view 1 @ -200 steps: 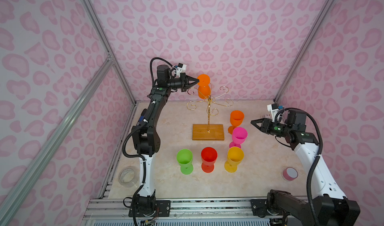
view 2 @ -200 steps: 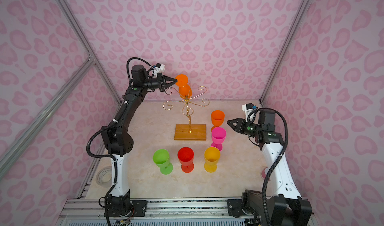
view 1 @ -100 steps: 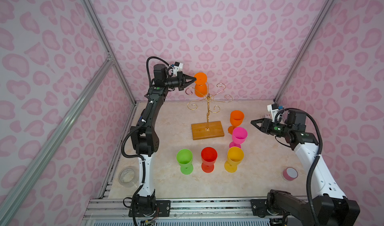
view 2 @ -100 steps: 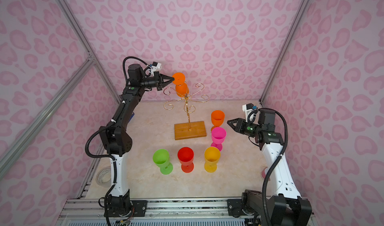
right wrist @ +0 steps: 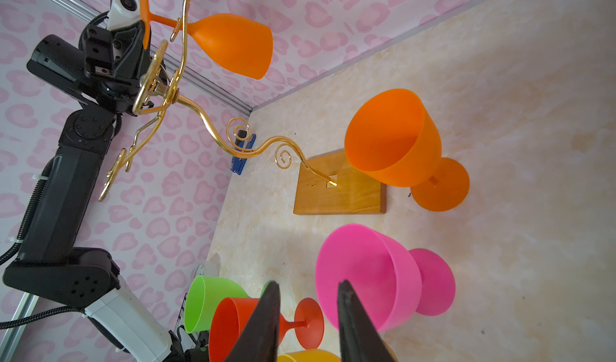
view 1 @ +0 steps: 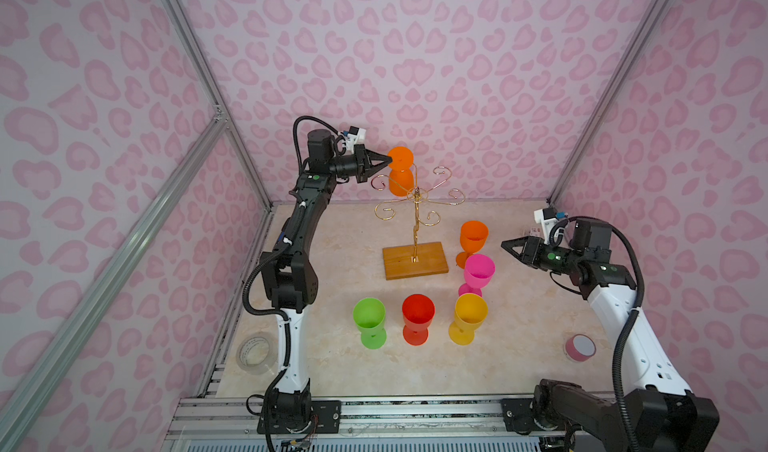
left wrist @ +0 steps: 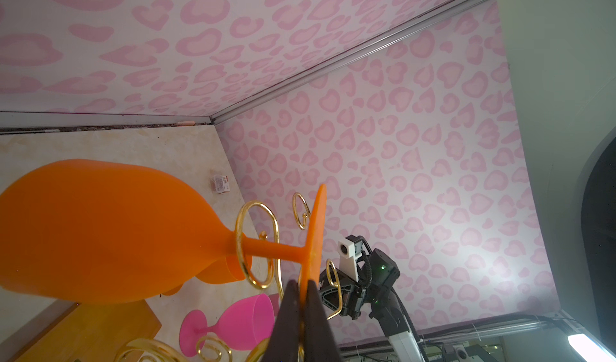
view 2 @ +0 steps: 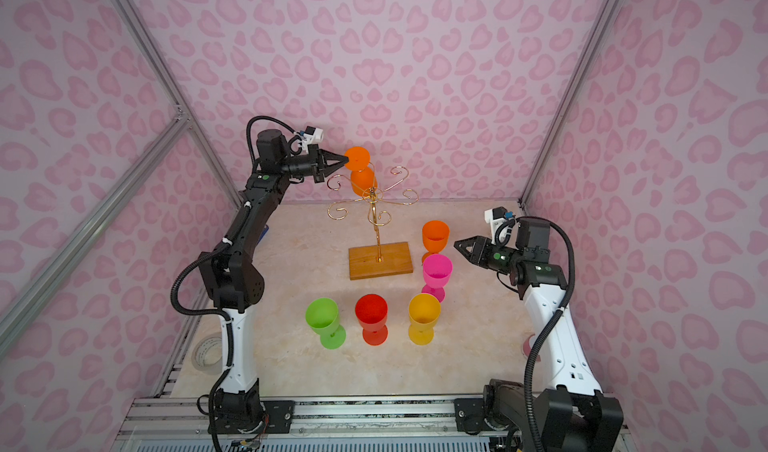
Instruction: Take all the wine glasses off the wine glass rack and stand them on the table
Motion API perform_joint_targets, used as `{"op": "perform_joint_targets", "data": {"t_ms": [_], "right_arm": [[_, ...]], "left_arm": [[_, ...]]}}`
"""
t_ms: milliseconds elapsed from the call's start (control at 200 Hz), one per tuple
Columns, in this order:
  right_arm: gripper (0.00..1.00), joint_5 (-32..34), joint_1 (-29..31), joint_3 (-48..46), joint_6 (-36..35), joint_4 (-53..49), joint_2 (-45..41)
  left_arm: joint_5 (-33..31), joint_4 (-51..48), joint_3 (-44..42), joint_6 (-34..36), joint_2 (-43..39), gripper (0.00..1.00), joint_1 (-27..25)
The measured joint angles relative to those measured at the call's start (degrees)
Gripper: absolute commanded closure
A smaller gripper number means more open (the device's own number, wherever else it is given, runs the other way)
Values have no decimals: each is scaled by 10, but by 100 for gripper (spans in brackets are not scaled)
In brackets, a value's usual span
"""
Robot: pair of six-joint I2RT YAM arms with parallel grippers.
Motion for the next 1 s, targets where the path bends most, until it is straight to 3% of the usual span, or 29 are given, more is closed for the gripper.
{"op": "perform_joint_targets", "data": {"t_ms": [1000], "right_arm": [[69, -1, 0, -3, 6, 5, 6]], "left_arm": [[2, 11, 6, -11, 12, 98, -3]]}}
